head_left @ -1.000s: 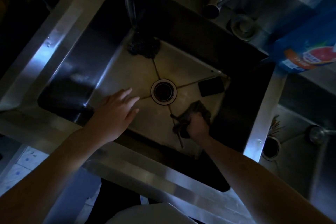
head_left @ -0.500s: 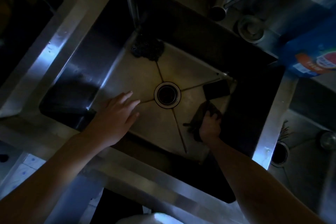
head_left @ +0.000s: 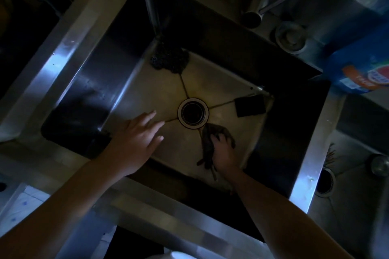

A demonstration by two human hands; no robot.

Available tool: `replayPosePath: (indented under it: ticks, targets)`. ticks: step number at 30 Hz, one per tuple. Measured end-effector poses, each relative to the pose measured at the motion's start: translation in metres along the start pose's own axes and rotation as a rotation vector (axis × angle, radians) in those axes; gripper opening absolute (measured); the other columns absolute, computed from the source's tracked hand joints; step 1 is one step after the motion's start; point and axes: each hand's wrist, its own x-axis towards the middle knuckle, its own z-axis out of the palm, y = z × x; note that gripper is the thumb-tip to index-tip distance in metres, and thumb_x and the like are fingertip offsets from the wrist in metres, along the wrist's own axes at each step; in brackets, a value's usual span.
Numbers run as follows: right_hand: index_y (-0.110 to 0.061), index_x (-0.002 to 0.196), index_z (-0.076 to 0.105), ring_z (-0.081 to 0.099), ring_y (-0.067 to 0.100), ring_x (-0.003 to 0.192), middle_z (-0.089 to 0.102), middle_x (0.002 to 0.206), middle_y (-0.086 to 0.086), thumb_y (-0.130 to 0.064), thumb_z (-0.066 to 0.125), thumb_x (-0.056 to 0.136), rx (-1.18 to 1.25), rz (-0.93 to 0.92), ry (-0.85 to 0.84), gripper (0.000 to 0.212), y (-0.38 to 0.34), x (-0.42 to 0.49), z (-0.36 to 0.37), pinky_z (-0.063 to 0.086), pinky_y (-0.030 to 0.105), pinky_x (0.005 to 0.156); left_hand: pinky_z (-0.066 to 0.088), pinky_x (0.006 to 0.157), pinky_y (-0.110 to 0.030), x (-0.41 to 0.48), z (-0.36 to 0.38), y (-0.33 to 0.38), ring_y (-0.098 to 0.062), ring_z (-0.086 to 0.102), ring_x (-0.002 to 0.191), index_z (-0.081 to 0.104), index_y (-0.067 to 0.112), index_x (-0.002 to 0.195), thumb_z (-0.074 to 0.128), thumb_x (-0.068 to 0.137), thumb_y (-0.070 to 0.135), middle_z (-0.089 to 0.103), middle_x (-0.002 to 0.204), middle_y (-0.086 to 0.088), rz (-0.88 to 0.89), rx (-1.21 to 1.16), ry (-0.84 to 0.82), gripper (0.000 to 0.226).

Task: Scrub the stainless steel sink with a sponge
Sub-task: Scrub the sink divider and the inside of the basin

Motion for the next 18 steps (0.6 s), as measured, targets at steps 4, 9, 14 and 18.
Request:
replayPosePath:
  ticks: [4,9,14,18]
  targets:
    - [-0.016,0.146,0.031,0.024,0.037,0.136,0.025,0.151,0.011,-0.008,0.059,0.084,0.067,0.008,0.087,0.068,-0.005,0.03,-0.022,0.039,0.046,0.105,0.022,0.111,-0.039,0.001,0.0,-0.004,-0.02,0.026,0.14,0.044,0.023,0.137,0.04,0.094,0.037,0.029,0.152,-0.003,0.005,0.012,-0.017,0.045]
    - [-0.017,0.144,0.033,0.027,0.037,0.134,0.027,0.15,0.011,-0.009,0.048,0.091,0.089,0.141,0.182,0.056,0.006,0.053,-0.042,0.04,0.048,0.102,0.024,0.112,-0.039,-0.003,0.0,-0.003,-0.022,0.024,0.141,0.041,0.022,0.139,0.04,0.096,0.035,0.025,0.154,-0.005,-0.023,0.031,-0.054,0.044]
    - [-0.016,0.145,0.031,0.026,0.038,0.136,0.028,0.149,0.012,-0.007,0.046,0.092,0.117,0.318,0.193,0.056,0.037,0.032,-0.034,0.038,0.05,0.103,0.023,0.112,-0.038,-0.007,0.0,-0.001,-0.02,0.023,0.141,0.041,0.023,0.139,0.038,0.097,0.035,0.026,0.154,-0.003,-0.012,0.013,-0.041,0.044]
    - [-0.016,0.145,0.031,0.029,0.04,0.132,0.029,0.148,0.014,-0.005,0.045,0.091,0.127,0.388,0.213,0.057,0.058,0.015,-0.026,0.038,0.05,0.103,0.024,0.111,-0.037,-0.009,-0.001,-0.006,-0.018,0.026,0.139,0.044,0.022,0.136,0.038,0.095,0.037,0.028,0.152,-0.002,0.002,0.005,-0.013,0.043]
